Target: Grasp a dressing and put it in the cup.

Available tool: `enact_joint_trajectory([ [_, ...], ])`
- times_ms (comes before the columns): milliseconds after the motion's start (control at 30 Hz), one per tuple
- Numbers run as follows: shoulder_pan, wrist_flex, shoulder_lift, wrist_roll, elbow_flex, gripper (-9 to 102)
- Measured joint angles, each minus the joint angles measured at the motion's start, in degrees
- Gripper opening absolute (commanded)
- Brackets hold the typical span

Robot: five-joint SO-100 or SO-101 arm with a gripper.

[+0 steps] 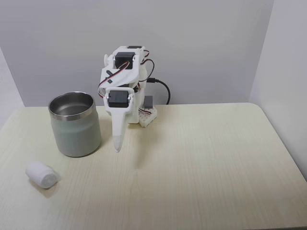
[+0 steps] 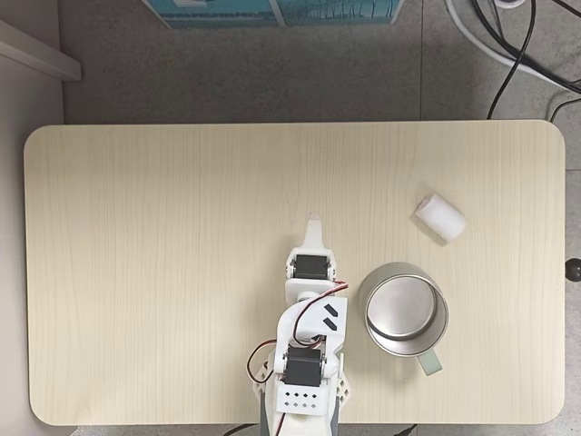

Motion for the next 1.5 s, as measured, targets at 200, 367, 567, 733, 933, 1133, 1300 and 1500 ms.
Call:
enact_joint_trajectory([
  [200,0.8,0.7,0.0,0.8,0.0,0],
  [367,1.4,0.7,0.0,0.9,0.0,0],
  [567,1.4,0.7,0.0,0.9,0.0,0],
  [733,1.1,0.7,0.0,1.0,0.0,0],
  [933,0.9,0.8,0.0,1.0,0.5,0],
  [1133,1.7,5.4,0.0,0.4,10.4,0],
  [1300,1.7,10.4,5.0,0.0,24.5,0],
  [1500,3.1,17.2,20.7,1.1,44.0,3],
])
